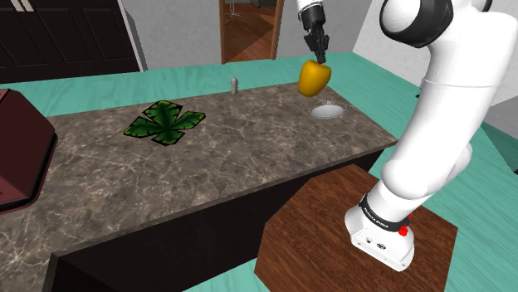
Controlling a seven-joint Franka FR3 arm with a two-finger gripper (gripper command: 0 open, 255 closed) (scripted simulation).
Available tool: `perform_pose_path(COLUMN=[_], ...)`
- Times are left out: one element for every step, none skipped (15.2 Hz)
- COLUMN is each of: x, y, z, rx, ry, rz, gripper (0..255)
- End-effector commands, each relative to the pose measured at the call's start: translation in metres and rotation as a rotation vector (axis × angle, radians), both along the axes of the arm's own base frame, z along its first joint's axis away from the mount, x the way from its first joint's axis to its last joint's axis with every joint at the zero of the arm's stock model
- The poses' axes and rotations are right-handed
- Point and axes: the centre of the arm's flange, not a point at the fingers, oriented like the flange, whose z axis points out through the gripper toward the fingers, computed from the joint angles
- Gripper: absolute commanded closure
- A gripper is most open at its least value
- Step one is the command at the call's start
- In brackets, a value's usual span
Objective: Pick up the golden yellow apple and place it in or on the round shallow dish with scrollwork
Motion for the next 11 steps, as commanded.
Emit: perform_pose_path(x=[-0.009,-0.013,-0.017,-0.021,-0.025,-0.030,-0.034,-0.038,-0.042,-0.046,-0.052], y=[-0.029,-0.041,-0.053,-0.066,-0.078,-0.090,-0.103,-0.115,-0.127,-0.140,-0.158], z=[0.005,0.007,0.009,0.012,0.014,0.016,0.019,0.021,0.024,0.026,0.029], rx=[0.001,0.001,0.001,0.001,0.001,0.001,0.001,0.001,0.001,0.001,0.001], ry=[0.000,0.000,0.000,0.000,0.000,0.000,0.000,0.000,0.000,0.000,0.000], rz=[0.001,0.001,0.001,0.001,0.001,0.001,0.001,0.001,0.001,0.001,0.001], gripper=[255,255,255,255,255,255,255,255,255,255,255])
